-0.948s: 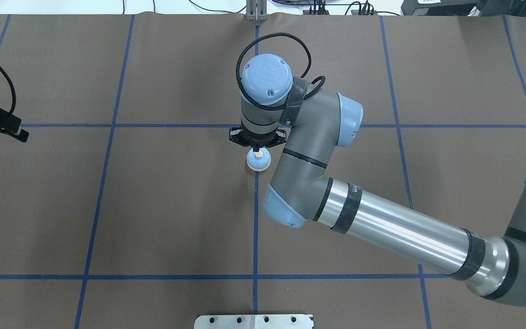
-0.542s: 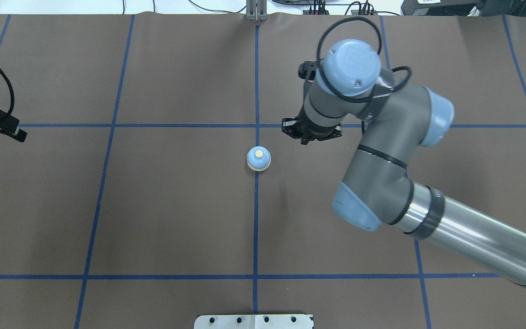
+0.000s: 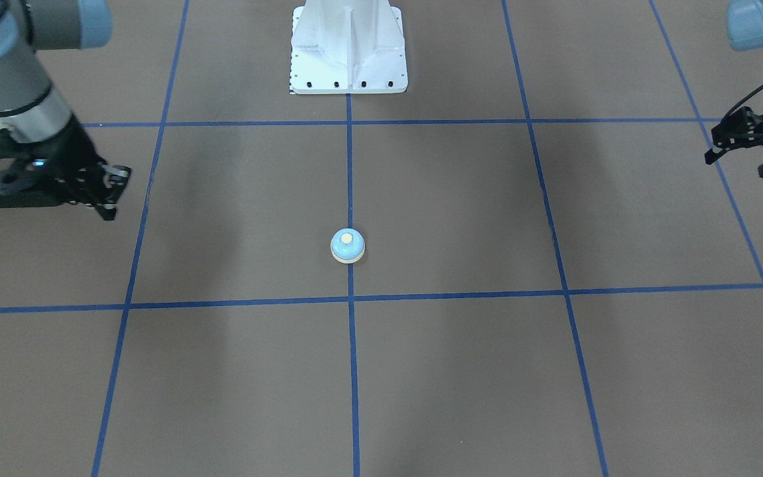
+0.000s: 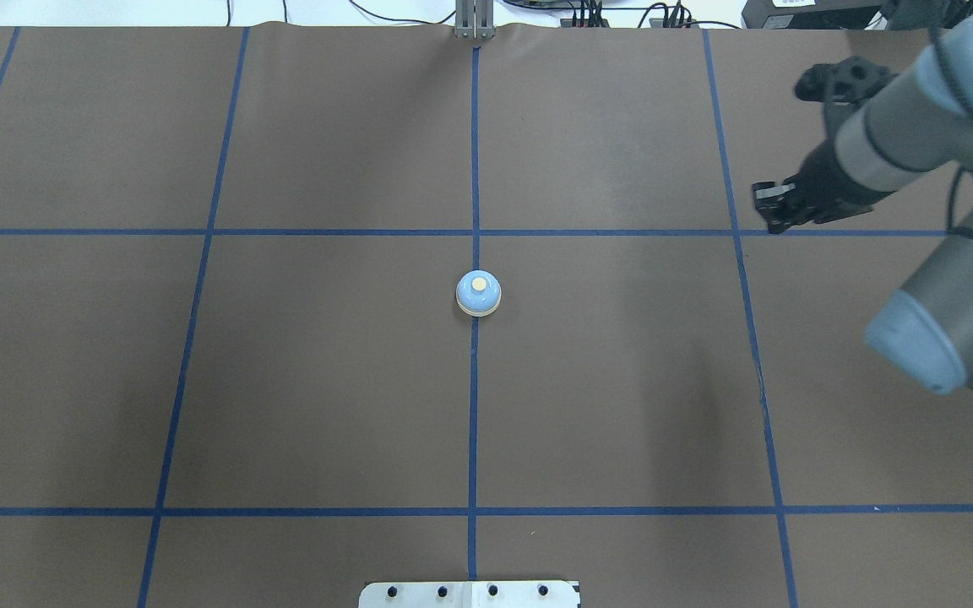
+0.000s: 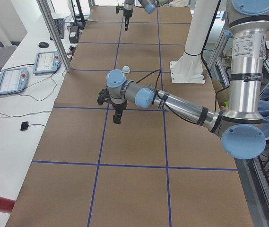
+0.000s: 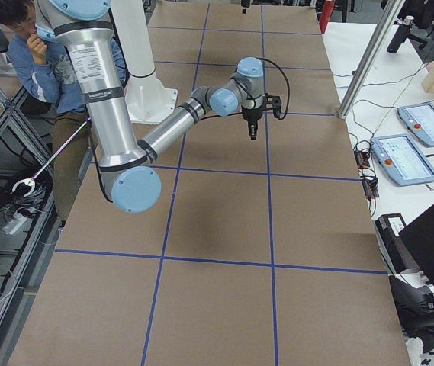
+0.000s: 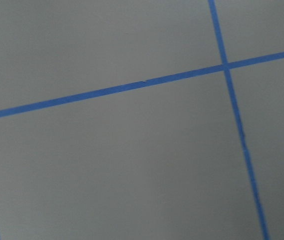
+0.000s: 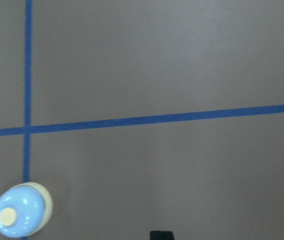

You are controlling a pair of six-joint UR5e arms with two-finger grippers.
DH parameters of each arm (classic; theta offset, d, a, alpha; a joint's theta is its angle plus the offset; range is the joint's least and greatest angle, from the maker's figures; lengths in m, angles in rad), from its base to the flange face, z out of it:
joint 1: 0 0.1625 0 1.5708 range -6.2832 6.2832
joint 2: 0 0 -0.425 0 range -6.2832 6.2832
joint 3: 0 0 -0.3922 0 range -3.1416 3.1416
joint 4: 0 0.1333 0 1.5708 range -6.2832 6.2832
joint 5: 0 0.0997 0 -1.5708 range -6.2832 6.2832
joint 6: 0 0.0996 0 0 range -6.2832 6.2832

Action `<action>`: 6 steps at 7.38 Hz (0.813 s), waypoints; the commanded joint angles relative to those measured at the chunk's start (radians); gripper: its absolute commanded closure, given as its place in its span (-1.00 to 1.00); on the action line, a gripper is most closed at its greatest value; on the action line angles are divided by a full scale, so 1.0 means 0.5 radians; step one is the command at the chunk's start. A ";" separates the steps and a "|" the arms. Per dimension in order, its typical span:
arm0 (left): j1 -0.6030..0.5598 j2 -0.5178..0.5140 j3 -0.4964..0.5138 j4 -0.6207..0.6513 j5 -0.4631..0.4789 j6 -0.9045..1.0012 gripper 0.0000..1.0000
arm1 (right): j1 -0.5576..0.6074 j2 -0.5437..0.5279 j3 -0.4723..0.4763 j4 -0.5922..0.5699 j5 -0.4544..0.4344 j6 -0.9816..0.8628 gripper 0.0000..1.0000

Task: Place and press bell with both arms

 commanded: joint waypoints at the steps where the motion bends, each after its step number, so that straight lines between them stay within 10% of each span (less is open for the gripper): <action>1: -0.285 0.029 0.246 -0.011 -0.003 0.474 -0.98 | 0.554 -0.433 0.033 0.005 0.321 -0.829 -0.23; 2: -0.322 0.035 0.272 -0.011 0.013 0.534 -0.98 | 0.757 -0.580 0.011 0.005 0.393 -1.090 -0.98; 6: -0.433 0.158 0.251 0.002 -0.003 0.569 -0.98 | 1.056 -0.735 -0.148 0.002 0.437 -1.553 -1.00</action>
